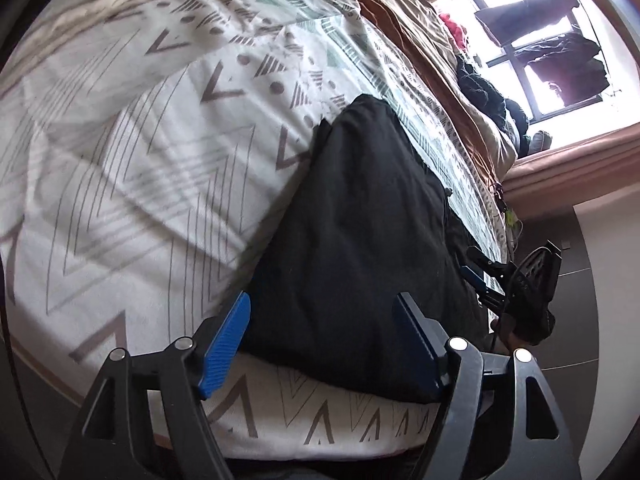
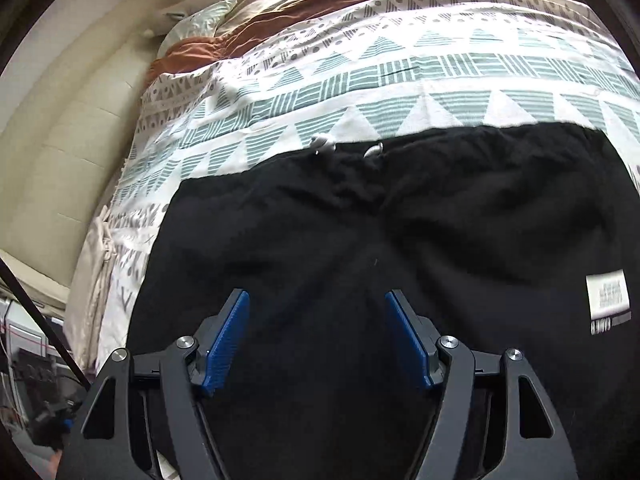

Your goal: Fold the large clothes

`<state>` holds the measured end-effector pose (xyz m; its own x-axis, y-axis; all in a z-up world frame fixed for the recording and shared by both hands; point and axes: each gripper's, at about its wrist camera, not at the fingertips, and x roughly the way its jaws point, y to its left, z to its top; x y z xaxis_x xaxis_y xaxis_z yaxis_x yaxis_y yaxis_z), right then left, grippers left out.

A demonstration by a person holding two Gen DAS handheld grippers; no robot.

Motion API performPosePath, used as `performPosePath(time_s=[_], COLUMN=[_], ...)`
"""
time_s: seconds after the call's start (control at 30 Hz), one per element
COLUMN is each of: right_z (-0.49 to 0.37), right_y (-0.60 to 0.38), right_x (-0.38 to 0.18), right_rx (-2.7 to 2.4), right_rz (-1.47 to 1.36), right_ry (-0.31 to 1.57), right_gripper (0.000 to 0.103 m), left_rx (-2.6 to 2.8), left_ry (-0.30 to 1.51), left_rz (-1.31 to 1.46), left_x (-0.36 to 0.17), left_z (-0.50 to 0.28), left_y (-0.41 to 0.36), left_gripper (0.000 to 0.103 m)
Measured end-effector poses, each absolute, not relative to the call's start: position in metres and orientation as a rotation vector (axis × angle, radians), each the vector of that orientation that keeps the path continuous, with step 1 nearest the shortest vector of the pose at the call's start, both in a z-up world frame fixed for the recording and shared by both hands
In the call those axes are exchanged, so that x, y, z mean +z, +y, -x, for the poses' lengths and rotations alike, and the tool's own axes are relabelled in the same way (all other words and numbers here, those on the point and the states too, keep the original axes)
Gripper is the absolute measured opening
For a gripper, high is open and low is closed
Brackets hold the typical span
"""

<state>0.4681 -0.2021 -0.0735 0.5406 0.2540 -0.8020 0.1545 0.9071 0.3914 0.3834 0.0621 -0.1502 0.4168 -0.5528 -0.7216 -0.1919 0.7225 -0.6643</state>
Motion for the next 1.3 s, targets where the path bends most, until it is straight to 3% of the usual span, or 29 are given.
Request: performPosePath(time_s=[0.33, 0.57, 1.0, 1.1, 1.2, 1.3], right_z=[-0.408, -0.364, -0.324, -0.323, -0.324, -0.329], right_y=[-0.206, -0.211, -0.208, -0.202, -0.197, -0.196], right_x=[-0.067, -0.068, -0.085, -0.083, -0.083, -0.095], right_rx=[0.086, 0.102, 0.162, 0.189, 0.178, 0.138], right_rz=[-0.483, -0.521, -0.625, -0.611, -0.574, -0.564], right_ry=[1.001, 0.993, 0.992, 0.984, 0.982, 1.012], right_gripper=[0.060, 0.040, 0.026, 0.026, 0.026, 0.025], left_rx=[-0.229, -0.266, -0.303, -0.310, -0.276, -0.271], left_ry=[1.118, 1.130, 1.131, 1.114, 1.082, 1.082], left_rz=[0.826, 0.868, 0.946, 0.951, 0.891, 0.867], left_x=[-0.165, -0.181, -0.196, -0.192, -0.180, -0.177], left_z=[-0.353, -0.356, -0.392, -0.392, -0.387, -0.386], left_y=[0.070, 0.062, 0.043, 0.040, 0.035, 0.028], left_gripper=[0.074, 0.074, 0.074, 0.069, 0.055, 0.055])
